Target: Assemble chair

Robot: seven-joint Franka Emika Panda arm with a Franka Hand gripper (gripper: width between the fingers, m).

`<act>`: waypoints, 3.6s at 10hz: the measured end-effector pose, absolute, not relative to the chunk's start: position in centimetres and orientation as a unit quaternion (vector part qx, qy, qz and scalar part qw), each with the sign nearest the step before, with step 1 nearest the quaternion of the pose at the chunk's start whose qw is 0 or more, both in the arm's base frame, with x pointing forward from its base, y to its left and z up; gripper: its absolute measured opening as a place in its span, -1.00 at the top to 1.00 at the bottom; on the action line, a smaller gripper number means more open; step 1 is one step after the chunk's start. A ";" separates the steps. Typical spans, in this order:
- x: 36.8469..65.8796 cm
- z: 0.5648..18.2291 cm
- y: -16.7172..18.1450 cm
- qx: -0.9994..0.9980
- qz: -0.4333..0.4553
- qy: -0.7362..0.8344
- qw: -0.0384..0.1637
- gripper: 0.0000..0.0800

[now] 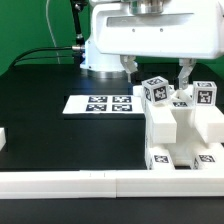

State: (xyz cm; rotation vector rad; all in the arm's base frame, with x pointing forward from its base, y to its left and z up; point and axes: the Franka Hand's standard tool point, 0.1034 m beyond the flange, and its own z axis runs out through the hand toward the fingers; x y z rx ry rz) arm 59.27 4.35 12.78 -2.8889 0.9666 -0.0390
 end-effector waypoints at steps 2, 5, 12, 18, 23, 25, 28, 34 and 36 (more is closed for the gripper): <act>59.3 12.7 4.3 -0.961 -0.015 0.273 0.046 -0.62; 59.4 12.7 4.9 -0.994 -0.026 0.100 0.039 -0.62; 59.4 12.5 5.0 -0.971 -0.023 0.236 0.044 0.30; 59.4 12.4 4.6 -0.819 -0.022 0.569 0.068 0.30; 59.2 12.4 4.9 -0.848 -0.009 0.526 0.062 -0.18; 59.5 12.6 4.4 -0.918 -0.002 0.391 0.059 -0.59; 59.6 12.4 4.4 -0.962 -0.006 0.268 0.057 -0.62; 59.3 11.7 4.9 -0.999 -0.012 0.042 0.027 -0.32; 59.3 11.7 4.9 -0.996 -0.011 0.079 0.028 0.03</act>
Offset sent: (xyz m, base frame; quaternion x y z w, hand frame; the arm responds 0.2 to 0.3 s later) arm 0.0062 0.0203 -0.0005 0.0365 -0.0341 -0.3281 0.9433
